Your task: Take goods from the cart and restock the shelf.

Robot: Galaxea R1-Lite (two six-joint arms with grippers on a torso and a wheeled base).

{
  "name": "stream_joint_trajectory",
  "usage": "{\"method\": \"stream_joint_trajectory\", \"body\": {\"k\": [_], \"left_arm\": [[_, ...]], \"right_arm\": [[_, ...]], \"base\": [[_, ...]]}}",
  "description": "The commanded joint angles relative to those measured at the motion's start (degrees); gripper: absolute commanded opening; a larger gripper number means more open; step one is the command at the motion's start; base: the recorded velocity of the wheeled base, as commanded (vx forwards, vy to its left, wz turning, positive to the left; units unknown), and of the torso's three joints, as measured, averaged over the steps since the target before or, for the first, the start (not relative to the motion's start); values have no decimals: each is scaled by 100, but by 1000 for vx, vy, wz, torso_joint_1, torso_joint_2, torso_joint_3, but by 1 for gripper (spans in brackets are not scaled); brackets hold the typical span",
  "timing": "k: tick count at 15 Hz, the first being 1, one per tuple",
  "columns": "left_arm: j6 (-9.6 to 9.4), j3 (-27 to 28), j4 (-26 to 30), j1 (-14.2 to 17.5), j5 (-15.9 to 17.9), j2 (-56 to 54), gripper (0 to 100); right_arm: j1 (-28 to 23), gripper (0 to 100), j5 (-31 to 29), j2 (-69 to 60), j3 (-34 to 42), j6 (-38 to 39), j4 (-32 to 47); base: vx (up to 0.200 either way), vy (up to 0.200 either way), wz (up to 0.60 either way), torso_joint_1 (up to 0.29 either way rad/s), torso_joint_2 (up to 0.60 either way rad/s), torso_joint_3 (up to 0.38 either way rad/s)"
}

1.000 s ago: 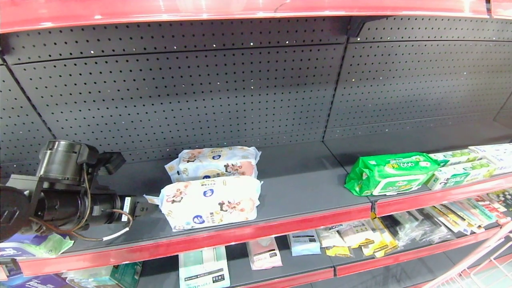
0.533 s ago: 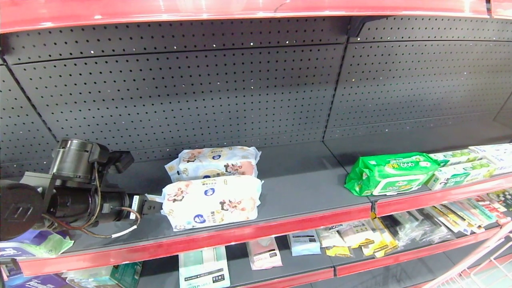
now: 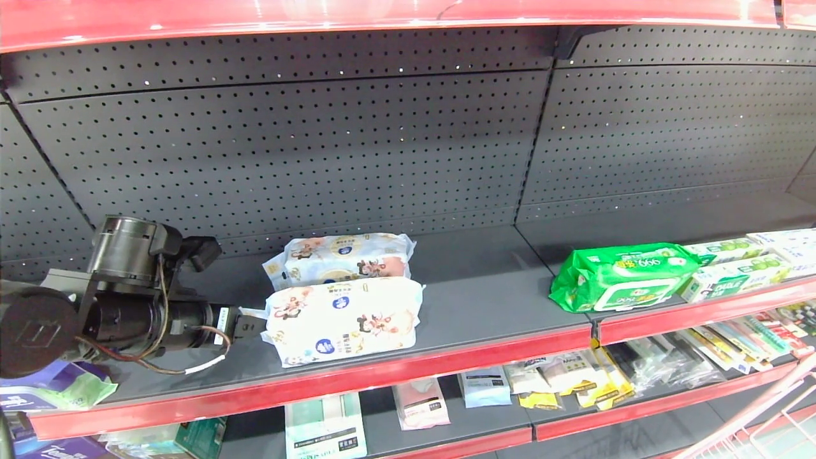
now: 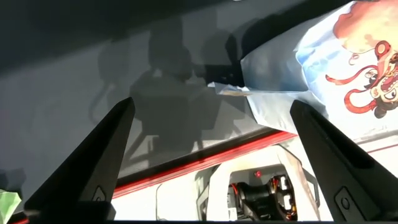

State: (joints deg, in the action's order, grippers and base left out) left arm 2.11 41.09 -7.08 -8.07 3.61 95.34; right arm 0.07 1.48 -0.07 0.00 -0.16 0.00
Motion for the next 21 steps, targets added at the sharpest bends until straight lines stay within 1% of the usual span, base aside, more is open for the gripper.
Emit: {"method": "stream_joint_trajectory", "body": {"k": [1,10,12,13,15,16,17,18,19,21], "left_arm": [[0,-5,-4,-46,-9,-7,100],[9,-5,-4,-195,-44,-60,100],[9,-23,-4,-186,-62,-68,100],[9,-66,-4,-133,-71,-174,100],[-35,-146,-4,236,-97,-622,100],[-185,-251,-12,543,-97,-1079,100],[-334,-339,-12,745,-80,-1422,100],[-562,-638,-21,1203,26,-2389,100],[-562,-1060,-12,1449,325,-3452,100],[-527,-1842,14,2081,1037,-5351,100]], "right_arm": [[1,100,2,7,0,-2,0],[1,100,2,7,0,-2,0],[1,100,11,7,0,-2,0],[1,100,2,7,0,-2,0],[10,100,2,7,0,-2,0],[1,100,2,7,0,-2,0],[1,100,11,7,0,-2,0],[10,100,2,7,0,-2,0],[1,100,2,7,0,-2,0],[1,100,2,7,0,-2,0]], "base": [[0,0,0,0,0,0],[0,0,0,0,0,0],[0,0,0,0,0,0],[0,0,0,0,0,0],[0,0,0,0,0,0],[0,0,0,0,0,0],[0,0,0,0,0,0],[0,0,0,0,0,0],[0,0,0,0,0,0],[0,0,0,0,0,0]]}}
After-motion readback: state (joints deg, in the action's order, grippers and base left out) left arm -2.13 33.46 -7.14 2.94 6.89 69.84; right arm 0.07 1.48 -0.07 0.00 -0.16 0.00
